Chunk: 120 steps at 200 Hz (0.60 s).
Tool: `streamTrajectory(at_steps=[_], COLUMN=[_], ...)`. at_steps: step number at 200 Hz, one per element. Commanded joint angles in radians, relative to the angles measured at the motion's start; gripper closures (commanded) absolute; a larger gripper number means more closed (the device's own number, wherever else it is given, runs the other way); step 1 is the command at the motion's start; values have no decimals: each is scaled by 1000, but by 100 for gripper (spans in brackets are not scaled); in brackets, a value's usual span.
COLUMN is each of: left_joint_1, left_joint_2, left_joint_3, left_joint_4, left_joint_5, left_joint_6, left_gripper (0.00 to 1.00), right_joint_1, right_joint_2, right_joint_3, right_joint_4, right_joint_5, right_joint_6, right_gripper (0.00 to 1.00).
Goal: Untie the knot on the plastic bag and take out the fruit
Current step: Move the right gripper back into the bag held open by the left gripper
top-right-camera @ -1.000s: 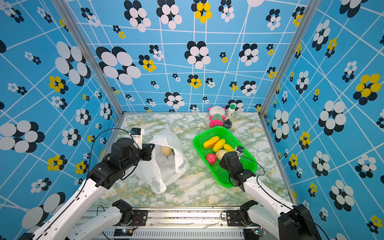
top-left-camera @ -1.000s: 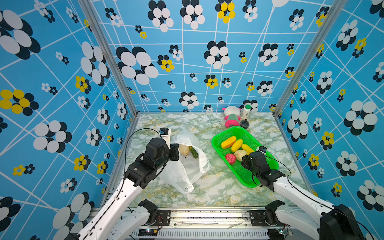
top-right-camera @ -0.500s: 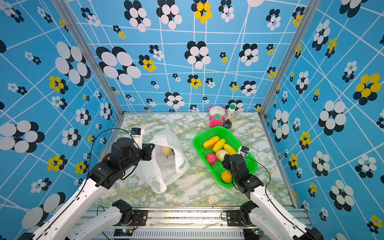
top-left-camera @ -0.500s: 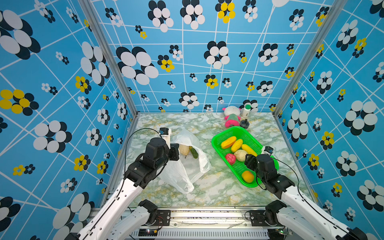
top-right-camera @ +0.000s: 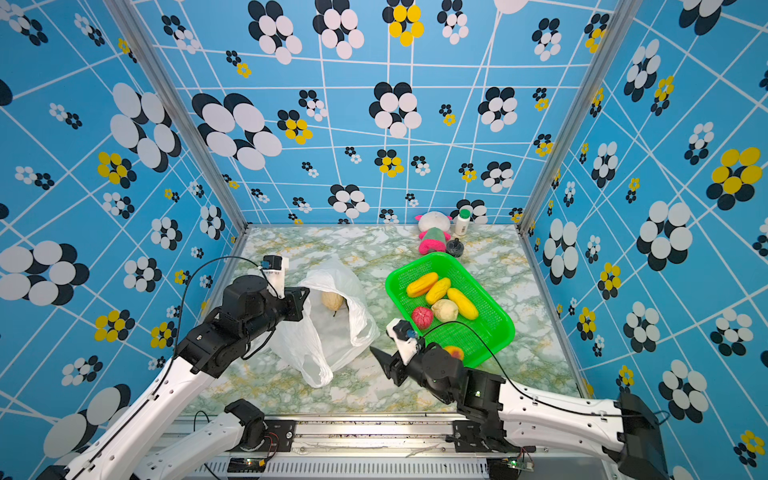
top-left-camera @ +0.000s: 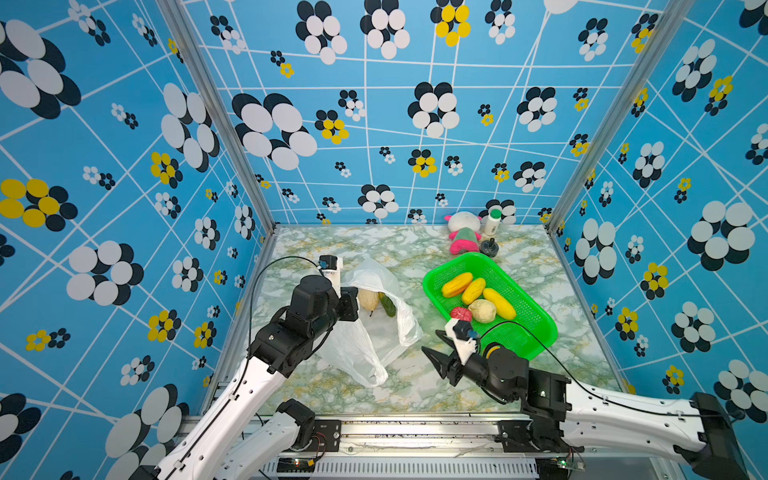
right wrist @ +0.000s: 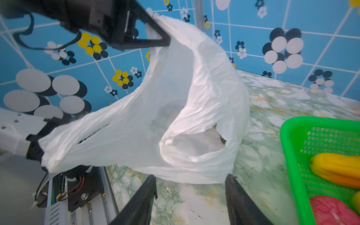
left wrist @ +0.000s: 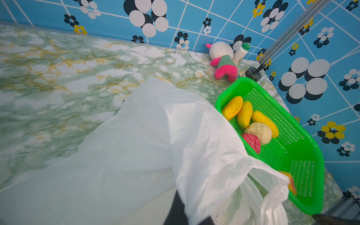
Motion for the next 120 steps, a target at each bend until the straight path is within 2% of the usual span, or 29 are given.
streamTrajectory(at_steps=[1, 47, 77, 120], left_joint_1=[12, 13, 13, 13], left_joint_2=[0, 7, -4, -19], left_joint_3=[-11, -4, -21, -15], left_joint_4=[15, 3, 10, -6], left_joint_5=[8, 1, 4, -6], left_joint_6=[5, 13, 11, 18], left_gripper=[100, 100, 100, 100], right_joint_1=[62, 76, 78, 68], right_joint_2=[119, 370, 526, 646], right_joint_3=[47, 133, 174, 196], right_joint_4=[185, 260, 299, 384], right_joint_5=[-10, -46, 21, 120], right_joint_6=[-147, -113, -86, -68], right_gripper=[41, 46, 53, 64])
